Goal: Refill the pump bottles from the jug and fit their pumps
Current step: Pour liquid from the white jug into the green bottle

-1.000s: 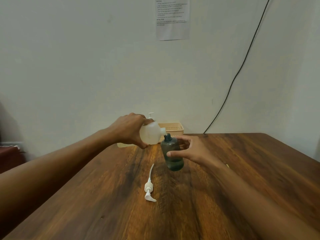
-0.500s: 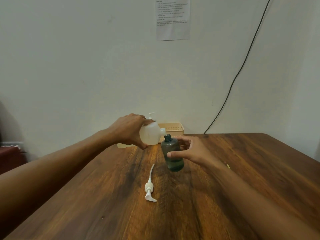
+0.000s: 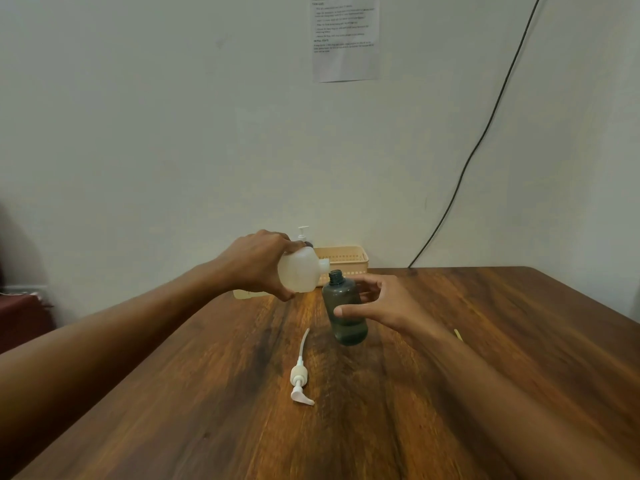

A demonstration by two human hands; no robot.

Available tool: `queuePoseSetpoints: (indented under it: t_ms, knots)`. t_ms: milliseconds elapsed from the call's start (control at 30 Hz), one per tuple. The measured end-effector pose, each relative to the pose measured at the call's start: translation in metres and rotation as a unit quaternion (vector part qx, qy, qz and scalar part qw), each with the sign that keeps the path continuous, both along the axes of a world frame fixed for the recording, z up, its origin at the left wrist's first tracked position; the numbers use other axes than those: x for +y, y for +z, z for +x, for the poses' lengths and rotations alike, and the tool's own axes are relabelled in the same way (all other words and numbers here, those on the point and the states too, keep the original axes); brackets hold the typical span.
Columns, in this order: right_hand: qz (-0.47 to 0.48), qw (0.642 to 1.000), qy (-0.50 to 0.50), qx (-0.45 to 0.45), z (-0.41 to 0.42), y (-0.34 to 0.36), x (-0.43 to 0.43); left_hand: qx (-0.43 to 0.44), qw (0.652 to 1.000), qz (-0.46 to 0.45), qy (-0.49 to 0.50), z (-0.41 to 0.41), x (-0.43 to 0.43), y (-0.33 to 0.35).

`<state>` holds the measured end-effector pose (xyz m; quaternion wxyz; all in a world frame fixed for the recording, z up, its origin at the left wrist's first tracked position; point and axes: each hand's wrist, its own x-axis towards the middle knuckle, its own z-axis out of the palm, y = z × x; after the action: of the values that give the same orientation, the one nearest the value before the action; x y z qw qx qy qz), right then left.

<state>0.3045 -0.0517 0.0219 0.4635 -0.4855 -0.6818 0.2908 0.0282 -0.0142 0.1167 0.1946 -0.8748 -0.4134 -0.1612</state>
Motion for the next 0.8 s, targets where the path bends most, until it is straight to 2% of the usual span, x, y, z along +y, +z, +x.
queuePoseSetpoints:
  t_ms: [800]
  knots:
    - [0.000,1.000,0.003,0.001,-0.0004,0.0001,-0.0021,-0.003,1.000,-0.001,-0.016,0.0016,-0.0040,0.0021]
